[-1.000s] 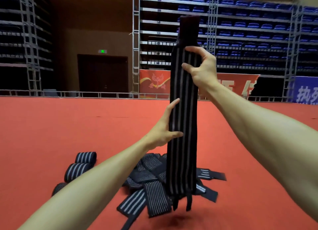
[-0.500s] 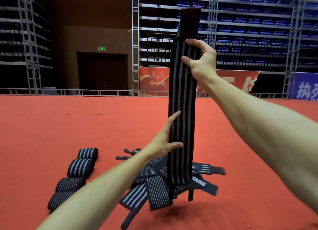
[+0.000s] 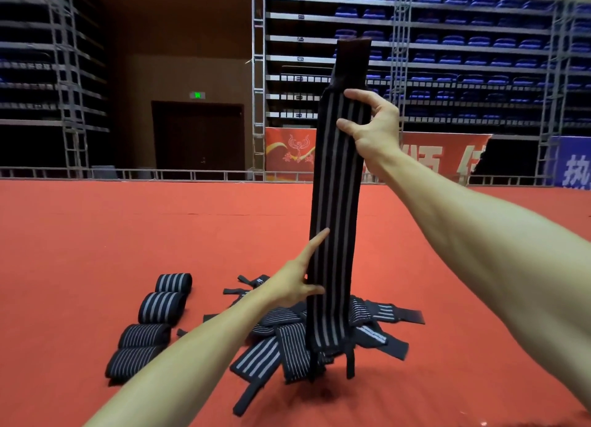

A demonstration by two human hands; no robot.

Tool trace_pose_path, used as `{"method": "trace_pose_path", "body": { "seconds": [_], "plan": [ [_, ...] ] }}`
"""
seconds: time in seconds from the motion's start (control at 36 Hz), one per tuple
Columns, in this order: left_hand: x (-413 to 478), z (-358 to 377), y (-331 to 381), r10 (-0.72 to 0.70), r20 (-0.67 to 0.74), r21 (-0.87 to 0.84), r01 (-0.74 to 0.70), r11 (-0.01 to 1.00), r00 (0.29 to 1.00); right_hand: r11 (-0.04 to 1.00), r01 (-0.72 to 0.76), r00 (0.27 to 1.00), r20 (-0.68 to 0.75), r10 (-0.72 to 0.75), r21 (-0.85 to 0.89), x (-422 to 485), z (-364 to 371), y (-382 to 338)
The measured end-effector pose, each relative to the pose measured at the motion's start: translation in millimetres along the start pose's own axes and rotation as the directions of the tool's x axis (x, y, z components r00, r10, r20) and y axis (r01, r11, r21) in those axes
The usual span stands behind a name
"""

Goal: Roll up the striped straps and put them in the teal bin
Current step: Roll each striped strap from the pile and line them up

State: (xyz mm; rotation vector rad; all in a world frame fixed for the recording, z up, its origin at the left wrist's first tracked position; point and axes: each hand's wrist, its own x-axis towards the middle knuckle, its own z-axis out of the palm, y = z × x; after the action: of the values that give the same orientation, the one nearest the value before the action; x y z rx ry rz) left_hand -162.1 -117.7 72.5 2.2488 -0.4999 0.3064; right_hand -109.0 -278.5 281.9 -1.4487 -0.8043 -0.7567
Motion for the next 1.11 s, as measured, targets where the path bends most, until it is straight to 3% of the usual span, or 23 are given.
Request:
{"method": "trace_pose_path", "body": {
  "seconds": [0.42,0.64,0.89,1.11],
  "plan": [
    [-28,8,7,-0.051,0.013,0.057,0.050,0.997,0.999,0.999,0.031,0.999,-0.027,-0.031,0.014,2,-6,-30],
    [-51,15,14,-0.075,0.021,-0.040,0.075,0.996,0.997,0.999,0.035,0.999,-0.030,-0.034,0.010,-4,-7,-38],
    [-82,27,4,-0.171,0.116,-0.261,0.196,0.945,0.979,1.000,-0.005,1.000,0.001,0.005,-0.015,-26,10,-16],
    [-100,67,-51,-0.278,0.119,-0.212,0.298,0.931,0.953,0.991,-0.127,0.989,0.078,0.124,0.034,-75,34,35]
  ]
}}
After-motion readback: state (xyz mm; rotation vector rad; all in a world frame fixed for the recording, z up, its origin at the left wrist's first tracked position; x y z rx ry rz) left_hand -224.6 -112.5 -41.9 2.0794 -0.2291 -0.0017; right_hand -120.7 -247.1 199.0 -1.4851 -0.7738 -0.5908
